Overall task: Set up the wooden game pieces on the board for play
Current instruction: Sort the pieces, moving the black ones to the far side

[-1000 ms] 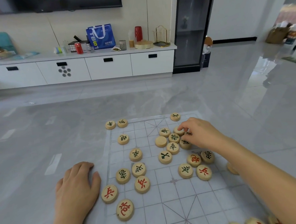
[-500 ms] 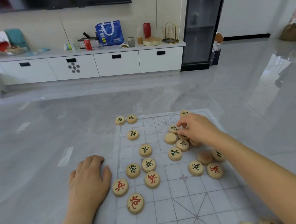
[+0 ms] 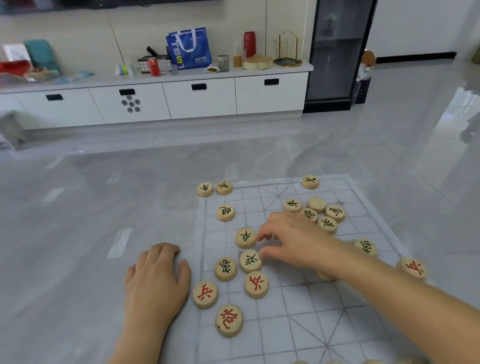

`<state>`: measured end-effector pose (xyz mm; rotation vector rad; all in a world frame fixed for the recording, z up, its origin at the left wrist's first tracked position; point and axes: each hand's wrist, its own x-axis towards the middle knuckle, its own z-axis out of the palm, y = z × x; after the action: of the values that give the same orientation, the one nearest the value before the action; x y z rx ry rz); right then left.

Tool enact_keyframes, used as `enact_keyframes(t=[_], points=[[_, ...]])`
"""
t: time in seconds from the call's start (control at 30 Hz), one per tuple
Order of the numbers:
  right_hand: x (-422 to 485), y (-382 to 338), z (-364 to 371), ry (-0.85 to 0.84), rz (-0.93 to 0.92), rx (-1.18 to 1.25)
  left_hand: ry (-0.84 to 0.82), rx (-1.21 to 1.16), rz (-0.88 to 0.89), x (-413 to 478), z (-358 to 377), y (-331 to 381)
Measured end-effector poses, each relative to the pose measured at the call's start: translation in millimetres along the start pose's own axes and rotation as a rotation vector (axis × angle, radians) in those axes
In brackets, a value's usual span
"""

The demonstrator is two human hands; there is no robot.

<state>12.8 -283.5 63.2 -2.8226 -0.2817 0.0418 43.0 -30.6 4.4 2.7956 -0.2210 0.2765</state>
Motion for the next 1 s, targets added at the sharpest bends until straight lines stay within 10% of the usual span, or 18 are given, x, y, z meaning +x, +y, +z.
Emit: enact_keyframes(t=[0.43,0.6,1.0], points=[[25,-55,24,-0.023,-0.178,-0.084,-0.009,0.02,0.009,0,3,-3],[91,1,2,0.299,0.223,0.157,-0.008,0.027,0.027,-1,3,-3],[143,40,13,0.158,0.351,0.08,0.002,0.03,0.039,-1,3,-4]])
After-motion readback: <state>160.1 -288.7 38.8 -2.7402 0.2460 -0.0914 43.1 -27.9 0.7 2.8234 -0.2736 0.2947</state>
